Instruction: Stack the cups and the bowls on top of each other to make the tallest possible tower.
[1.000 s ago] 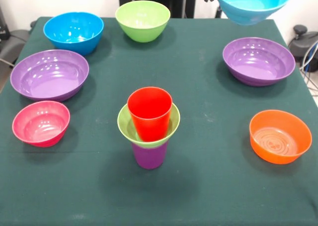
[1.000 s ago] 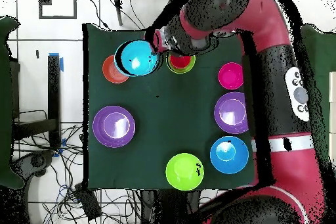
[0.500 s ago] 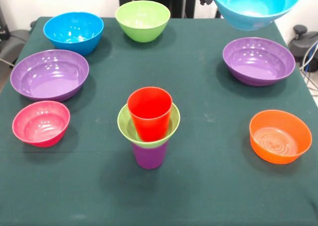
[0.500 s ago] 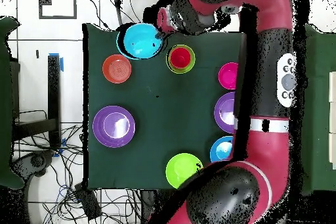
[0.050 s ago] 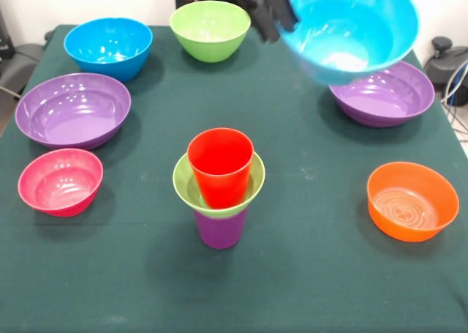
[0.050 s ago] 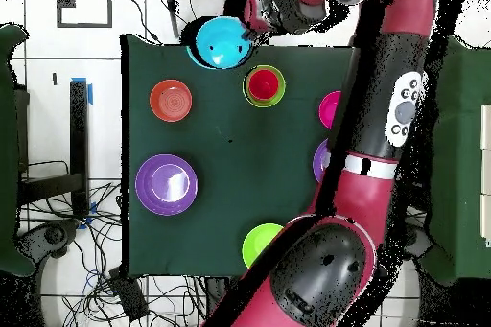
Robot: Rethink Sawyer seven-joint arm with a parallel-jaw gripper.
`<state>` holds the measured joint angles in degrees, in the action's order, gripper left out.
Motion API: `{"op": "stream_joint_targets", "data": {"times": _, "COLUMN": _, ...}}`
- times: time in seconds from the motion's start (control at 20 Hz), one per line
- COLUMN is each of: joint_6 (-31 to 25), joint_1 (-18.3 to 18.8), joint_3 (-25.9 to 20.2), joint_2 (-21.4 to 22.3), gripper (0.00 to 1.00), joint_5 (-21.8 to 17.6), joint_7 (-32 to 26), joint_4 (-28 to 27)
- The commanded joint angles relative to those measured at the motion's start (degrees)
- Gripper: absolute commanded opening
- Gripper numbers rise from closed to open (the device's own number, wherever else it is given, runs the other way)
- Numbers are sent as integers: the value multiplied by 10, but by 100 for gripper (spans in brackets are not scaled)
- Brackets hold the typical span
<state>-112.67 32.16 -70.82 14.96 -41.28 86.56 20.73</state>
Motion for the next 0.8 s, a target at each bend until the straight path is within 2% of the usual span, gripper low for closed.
{"op": "stream_joint_targets", "data": {"times": 0.05, "joint_6": -117, "joint_1": 14, "joint_3": -240, "joint_2": -44, "gripper": 0, "joint_5": -268, "joint_7": -307, "joint_4": -120}}
{"op": "stream_joint_targets", "data": {"times": 0.25, "joint_6": -149, "joint_1": 28, "joint_3": -374, "joint_2": -49, "gripper": 0, "joint_5": -434, "joint_7": -379, "joint_4": -150}}
{"op": "stream_joint_targets", "data": {"times": 0.5, "joint_6": -168, "joint_1": 41, "joint_3": -518, "joint_2": -57, "gripper": 0, "joint_5": -605, "joint_7": -439, "joint_4": -177}}
{"op": "stream_joint_targets", "data": {"times": 0.6, "joint_6": -175, "joint_1": 44, "joint_3": -560, "joint_2": -56, "gripper": 0, "joint_5": -656, "joint_7": -452, "joint_4": -183}}
{"op": "stream_joint_targets", "data": {"times": 0.8, "joint_6": -188, "joint_1": 48, "joint_3": -611, "joint_2": -51, "gripper": 0, "joint_5": -720, "joint_7": -460, "joint_4": -188}}
